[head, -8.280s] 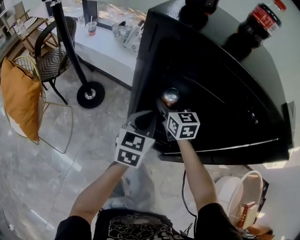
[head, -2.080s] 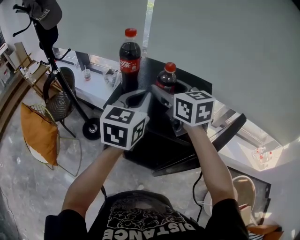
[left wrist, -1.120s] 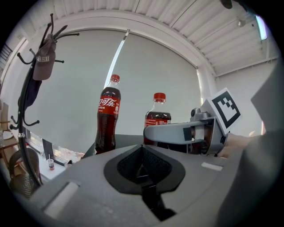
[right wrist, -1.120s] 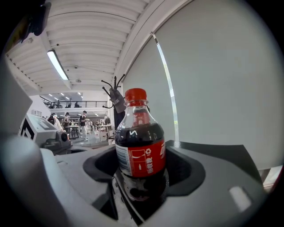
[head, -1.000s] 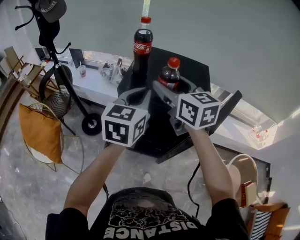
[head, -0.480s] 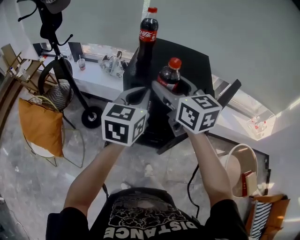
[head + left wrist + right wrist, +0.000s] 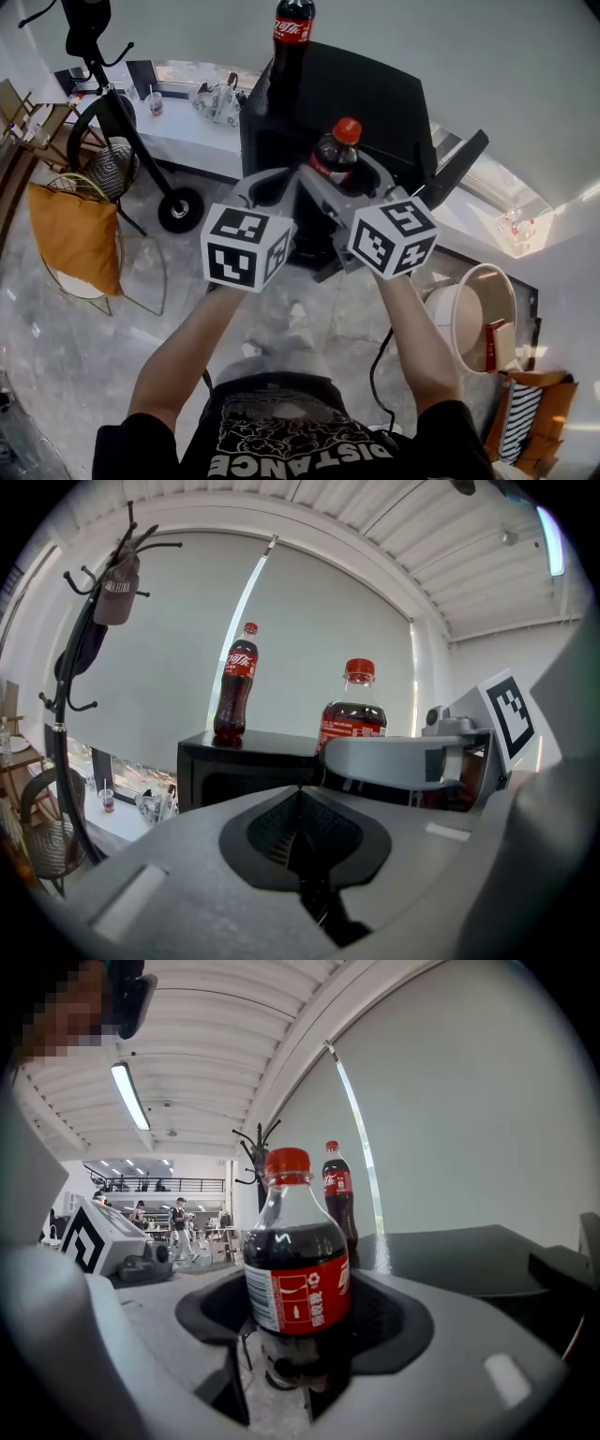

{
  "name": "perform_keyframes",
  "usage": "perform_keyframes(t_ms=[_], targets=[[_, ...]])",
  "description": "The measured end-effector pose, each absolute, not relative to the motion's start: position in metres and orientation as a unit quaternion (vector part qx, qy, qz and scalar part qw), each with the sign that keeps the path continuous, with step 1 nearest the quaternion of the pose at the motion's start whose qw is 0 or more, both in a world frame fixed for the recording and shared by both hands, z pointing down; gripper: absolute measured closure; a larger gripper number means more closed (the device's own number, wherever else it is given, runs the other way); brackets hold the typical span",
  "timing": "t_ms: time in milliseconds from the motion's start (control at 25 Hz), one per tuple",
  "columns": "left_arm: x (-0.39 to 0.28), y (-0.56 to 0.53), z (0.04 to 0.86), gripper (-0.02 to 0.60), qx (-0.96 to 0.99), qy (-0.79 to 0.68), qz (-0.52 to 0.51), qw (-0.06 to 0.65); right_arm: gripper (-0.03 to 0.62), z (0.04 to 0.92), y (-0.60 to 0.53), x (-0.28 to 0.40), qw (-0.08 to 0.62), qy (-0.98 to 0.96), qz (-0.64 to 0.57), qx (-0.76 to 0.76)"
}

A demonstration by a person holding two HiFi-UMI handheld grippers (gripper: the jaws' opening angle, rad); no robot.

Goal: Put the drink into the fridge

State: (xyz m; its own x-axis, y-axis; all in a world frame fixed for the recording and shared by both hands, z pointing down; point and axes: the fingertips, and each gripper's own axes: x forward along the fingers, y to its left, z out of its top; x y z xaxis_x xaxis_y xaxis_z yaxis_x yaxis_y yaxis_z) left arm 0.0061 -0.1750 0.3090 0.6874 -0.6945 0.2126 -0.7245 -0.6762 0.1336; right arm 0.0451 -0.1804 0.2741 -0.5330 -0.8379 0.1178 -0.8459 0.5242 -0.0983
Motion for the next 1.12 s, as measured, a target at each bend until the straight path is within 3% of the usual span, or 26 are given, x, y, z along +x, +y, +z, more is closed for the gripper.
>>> perform_keyframes(t_ms=[1120], targets=[[0.048,-0.209,0.489,0.578,0.895,-0.407,0.093,0.155,0.276,0.469,-0.226,0.103,0.053,-0.852,0.104,0.511]])
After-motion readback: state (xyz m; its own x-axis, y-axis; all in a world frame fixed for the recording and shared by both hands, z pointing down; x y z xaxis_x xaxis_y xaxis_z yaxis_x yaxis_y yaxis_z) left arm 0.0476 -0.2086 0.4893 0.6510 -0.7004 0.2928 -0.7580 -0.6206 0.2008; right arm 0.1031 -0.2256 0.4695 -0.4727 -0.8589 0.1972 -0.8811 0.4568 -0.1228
